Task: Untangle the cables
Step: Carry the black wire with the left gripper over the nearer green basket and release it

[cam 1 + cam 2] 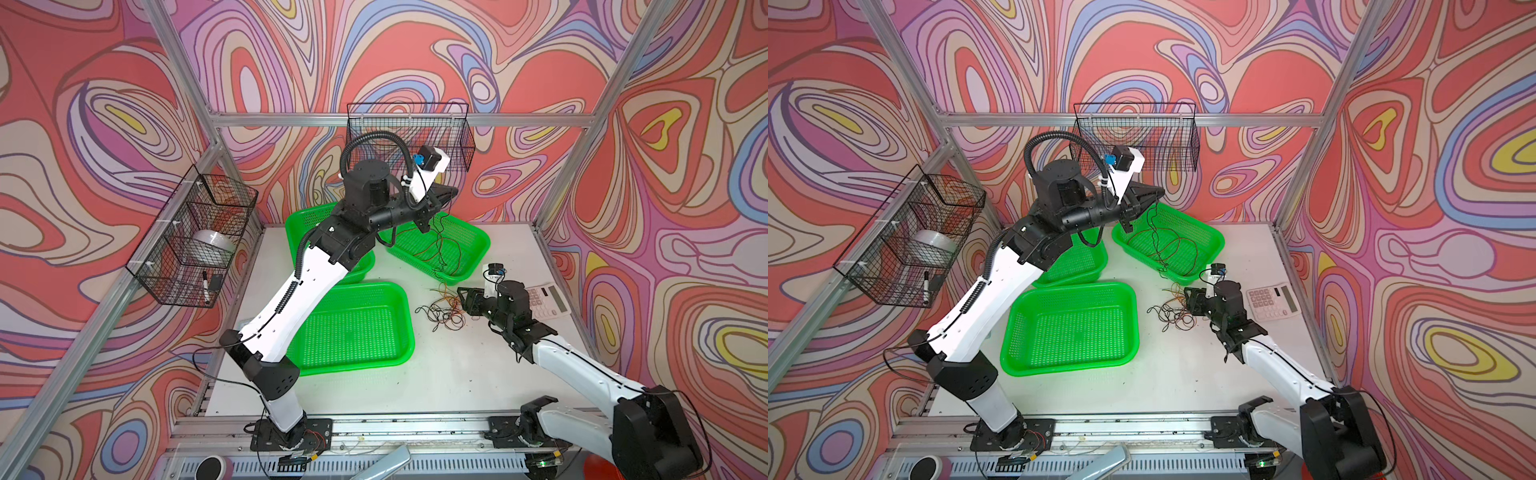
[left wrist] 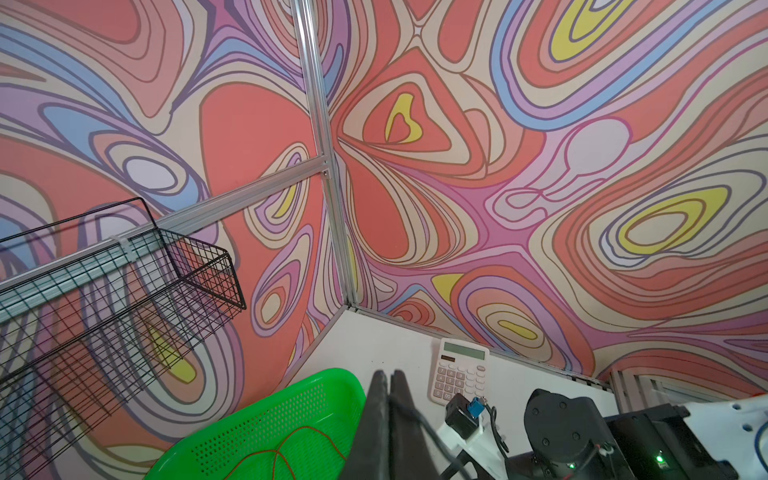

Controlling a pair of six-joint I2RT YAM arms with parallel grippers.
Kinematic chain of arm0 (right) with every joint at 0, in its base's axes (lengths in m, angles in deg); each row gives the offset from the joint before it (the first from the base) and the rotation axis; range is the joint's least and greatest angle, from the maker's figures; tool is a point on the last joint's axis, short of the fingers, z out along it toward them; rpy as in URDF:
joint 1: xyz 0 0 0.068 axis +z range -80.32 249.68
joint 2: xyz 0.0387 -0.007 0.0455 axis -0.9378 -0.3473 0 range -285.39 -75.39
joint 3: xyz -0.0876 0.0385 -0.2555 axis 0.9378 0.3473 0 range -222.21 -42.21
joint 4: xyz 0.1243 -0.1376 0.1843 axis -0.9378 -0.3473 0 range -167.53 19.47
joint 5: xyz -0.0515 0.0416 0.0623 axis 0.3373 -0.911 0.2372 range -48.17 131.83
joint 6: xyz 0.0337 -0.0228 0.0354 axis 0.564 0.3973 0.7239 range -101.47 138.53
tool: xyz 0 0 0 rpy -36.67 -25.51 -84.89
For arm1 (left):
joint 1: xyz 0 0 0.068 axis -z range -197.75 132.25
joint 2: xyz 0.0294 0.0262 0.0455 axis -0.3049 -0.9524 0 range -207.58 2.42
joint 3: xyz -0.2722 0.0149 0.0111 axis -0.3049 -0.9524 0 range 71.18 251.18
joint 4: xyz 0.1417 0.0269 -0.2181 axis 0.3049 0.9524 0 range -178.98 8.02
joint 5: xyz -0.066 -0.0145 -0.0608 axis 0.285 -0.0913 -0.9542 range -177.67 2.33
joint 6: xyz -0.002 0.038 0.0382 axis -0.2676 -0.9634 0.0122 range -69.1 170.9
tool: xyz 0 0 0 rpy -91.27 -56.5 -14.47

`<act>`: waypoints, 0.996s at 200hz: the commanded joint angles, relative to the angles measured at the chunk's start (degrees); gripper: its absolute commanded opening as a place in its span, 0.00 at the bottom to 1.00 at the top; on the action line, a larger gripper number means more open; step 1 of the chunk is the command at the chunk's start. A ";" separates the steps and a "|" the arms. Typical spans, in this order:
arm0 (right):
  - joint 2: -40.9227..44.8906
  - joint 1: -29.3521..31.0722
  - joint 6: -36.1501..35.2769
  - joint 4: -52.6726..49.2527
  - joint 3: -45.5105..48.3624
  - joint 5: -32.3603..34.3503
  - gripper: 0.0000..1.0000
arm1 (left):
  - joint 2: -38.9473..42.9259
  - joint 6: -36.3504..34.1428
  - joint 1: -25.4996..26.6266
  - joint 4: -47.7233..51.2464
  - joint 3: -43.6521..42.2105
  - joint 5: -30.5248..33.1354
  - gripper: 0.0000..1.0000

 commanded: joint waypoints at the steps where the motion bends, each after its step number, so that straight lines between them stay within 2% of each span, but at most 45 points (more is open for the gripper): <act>1: 2.81 0.06 -2.98 -9.26 -2.56 3.31 0.62 | 5.02 -2.94 -1.08 4.18 -1.68 1.34 0.00; 33: 3.29 0.06 -5.85 -15.12 -6.28 2.80 0.62 | 10.00 -3.35 -3.19 8.57 -6.43 3.51 0.00; 64: 2.12 0.08 -6.38 -18.87 -10.04 1.82 0.61 | 10.90 -3.35 -4.78 14.42 -6.54 5.87 0.00; 88: 1.94 0.06 -6.58 -22.19 -12.62 1.51 0.61 | 13.25 -4.06 -6.12 17.35 -10.18 8.41 0.00; 131: 2.64 0.06 -7.34 -27.38 -14.49 2.80 0.61 | 20.25 -2.77 -7.93 19.04 -23.12 12.50 0.00; 162: 0.96 0.14 -6.18 -27.00 -13.21 0.85 0.58 | 24.80 -0.04 -8.64 17.22 -34.09 16.15 0.00; 199: -1.21 0.12 -4.53 -24.92 -11.28 -1.05 0.57 | 28.98 4.01 -12.14 16.81 -43.22 16.38 0.00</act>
